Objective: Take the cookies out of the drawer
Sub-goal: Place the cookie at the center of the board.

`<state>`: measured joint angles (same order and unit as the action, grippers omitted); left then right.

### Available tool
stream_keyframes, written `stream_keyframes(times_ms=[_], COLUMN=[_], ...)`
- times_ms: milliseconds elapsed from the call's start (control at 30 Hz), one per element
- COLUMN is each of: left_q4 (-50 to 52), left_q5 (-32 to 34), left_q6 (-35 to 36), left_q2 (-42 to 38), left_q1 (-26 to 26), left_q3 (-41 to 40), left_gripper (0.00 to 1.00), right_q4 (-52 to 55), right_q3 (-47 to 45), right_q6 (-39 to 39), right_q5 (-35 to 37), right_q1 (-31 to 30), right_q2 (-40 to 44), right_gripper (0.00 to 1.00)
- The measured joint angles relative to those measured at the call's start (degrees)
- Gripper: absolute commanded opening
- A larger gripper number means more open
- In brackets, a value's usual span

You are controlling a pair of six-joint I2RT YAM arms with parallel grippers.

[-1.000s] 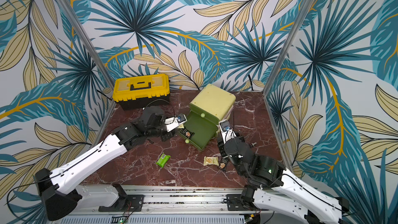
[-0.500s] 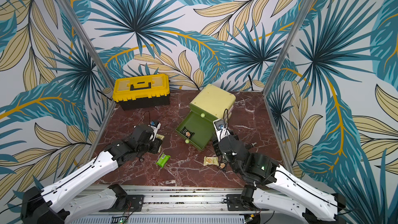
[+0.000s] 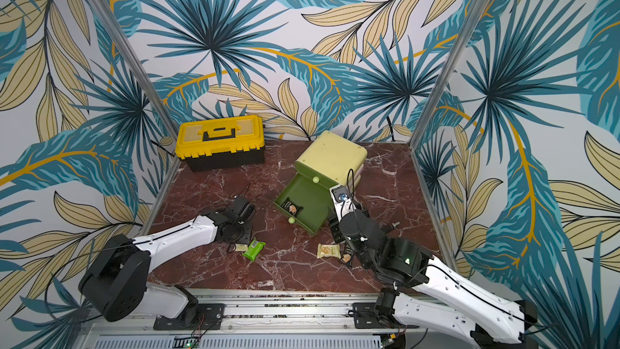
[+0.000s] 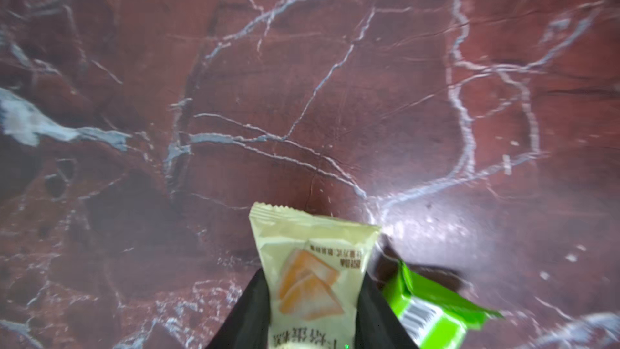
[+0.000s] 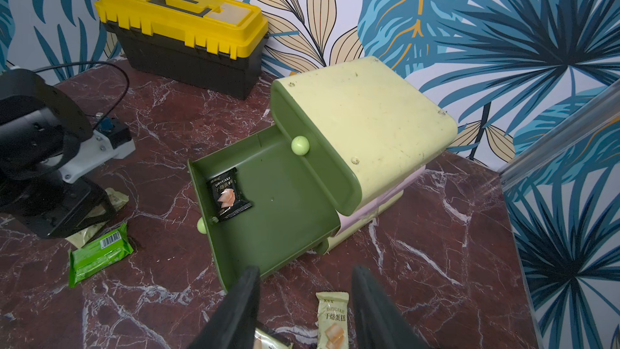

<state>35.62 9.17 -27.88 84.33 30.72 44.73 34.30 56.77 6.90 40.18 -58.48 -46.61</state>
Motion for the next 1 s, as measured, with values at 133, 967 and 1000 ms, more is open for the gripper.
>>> stream_keyframes(times_ms=[133, 967, 1000], left_q4=[-0.22, -27.61, -30.16], left_q5=[-0.17, 3.45, 3.1], left_q6=[-0.09, -17.16, -19.74], left_q2=[1.92, -33.33, -33.68], left_q1=[-0.35, -0.94, -0.94], left_q3=[0.11, -9.46, -11.87], left_gripper=[0.54, 0.68, 0.68], right_q4=[-0.09, -0.31, -0.28], right_q3=[0.0, 6.34, 7.89], right_q6=[0.0, -2.21, -2.21], right_q5=[0.0, -14.69, -16.37], right_q1=[0.0, 1.44, 2.14], right_q2=[0.0, -17.7, -19.98], right_gripper=[0.48, 0.52, 0.52])
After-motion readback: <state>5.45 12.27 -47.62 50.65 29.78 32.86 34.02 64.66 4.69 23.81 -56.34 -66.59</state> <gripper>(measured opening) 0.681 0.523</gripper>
